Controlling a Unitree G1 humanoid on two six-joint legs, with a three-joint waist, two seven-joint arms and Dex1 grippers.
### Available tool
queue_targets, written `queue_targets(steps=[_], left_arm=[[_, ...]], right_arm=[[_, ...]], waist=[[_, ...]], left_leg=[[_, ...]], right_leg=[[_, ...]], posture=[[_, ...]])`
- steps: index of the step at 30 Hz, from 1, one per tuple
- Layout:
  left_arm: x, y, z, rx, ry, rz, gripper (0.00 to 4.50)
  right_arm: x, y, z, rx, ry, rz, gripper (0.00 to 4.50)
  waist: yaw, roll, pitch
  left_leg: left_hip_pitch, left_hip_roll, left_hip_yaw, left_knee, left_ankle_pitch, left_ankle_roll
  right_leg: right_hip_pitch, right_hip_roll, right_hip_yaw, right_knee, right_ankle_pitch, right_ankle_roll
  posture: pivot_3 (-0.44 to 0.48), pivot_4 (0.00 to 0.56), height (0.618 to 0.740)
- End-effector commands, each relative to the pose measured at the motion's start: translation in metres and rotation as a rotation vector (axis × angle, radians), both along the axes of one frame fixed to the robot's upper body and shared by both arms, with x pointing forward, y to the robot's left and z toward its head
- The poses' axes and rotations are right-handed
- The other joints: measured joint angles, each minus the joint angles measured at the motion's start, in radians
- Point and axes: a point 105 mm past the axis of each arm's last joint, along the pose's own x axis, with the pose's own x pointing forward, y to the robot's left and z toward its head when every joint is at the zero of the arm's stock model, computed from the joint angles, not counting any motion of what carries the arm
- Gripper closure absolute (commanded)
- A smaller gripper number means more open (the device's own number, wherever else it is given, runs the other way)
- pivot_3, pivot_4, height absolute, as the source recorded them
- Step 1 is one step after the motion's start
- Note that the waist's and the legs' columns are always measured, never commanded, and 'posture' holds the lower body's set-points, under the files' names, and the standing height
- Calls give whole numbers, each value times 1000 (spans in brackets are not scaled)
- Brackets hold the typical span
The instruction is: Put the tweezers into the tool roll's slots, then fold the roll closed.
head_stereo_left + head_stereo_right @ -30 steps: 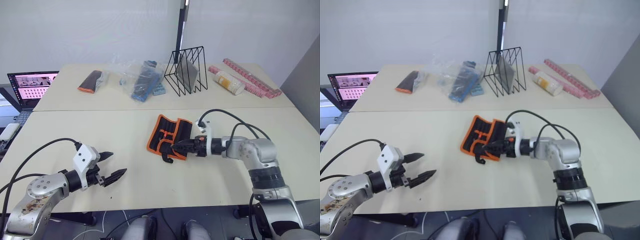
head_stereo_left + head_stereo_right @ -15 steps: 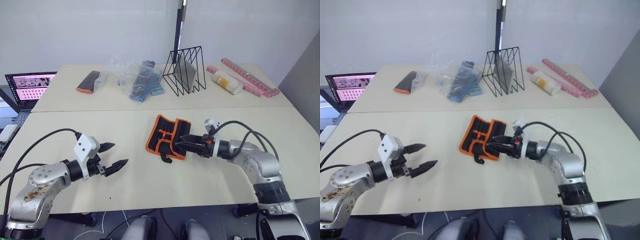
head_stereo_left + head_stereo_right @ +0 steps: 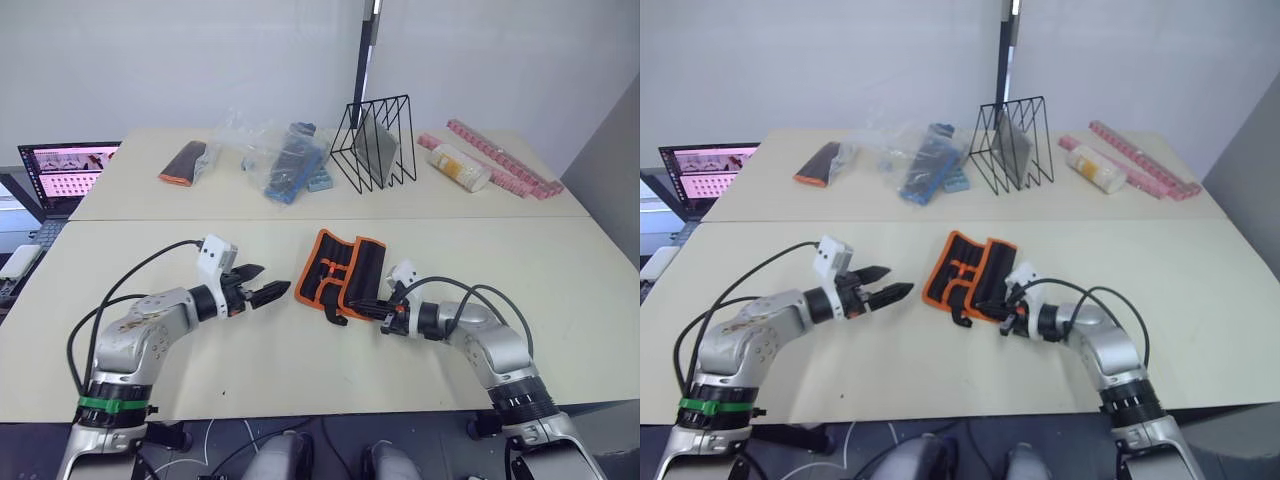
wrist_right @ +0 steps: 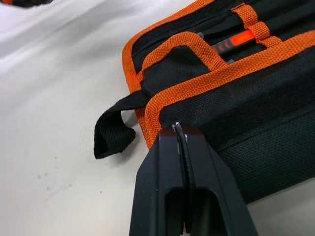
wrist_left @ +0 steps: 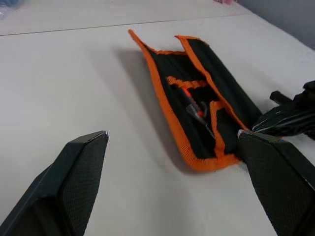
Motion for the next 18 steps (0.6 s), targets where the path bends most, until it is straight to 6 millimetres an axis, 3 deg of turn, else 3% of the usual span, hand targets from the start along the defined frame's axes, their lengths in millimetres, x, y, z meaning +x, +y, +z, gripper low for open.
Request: queue_targets(steps=[1, 12, 18], left_arm=[[8, -8, 1, -27, 45, 3, 0], [11, -39, -15, -73, 208, -86, 0], [12, -45, -17, -89, 233, -93, 1778]], right_arm=[[-4, -7, -11, -51, 30, -23, 4467], [-9, -2, -15, -71, 49, -3, 4467], [-7, -2, -14, -75, 48, -14, 4500]], waist=[[0, -1, 0], [0, -2, -1], [0, -3, -2]], left_leg=[[0, 0, 0, 0, 0, 0], [0, 1, 0, 3, -1, 1], [0, 1, 0, 3, -3, 4]], right_leg=[[0, 0, 0, 0, 0, 0], [2, 0, 0, 0, 1, 0], [2, -1, 0, 0, 1, 0]], posture=[[0, 150, 707], [0, 150, 707], [0, 150, 707]])
